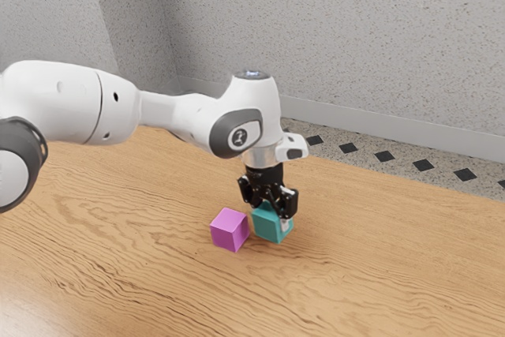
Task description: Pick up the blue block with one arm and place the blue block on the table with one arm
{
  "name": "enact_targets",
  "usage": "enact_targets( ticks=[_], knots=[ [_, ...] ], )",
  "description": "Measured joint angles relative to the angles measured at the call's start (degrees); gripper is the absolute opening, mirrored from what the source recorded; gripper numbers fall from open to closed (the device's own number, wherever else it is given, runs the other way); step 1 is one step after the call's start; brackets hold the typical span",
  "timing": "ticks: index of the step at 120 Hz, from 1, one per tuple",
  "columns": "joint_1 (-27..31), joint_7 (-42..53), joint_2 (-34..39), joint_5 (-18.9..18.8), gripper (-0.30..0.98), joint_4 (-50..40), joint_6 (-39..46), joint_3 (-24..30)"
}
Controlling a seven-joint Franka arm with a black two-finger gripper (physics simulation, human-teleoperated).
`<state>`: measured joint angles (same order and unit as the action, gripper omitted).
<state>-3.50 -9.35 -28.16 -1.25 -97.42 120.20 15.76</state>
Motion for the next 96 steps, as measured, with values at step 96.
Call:
enact_targets(
  ticks=[96],
  knots=[
    [0.6,3.0,27.8,7.4,0.65,0.8,-16.8,-28.8]
  ],
)
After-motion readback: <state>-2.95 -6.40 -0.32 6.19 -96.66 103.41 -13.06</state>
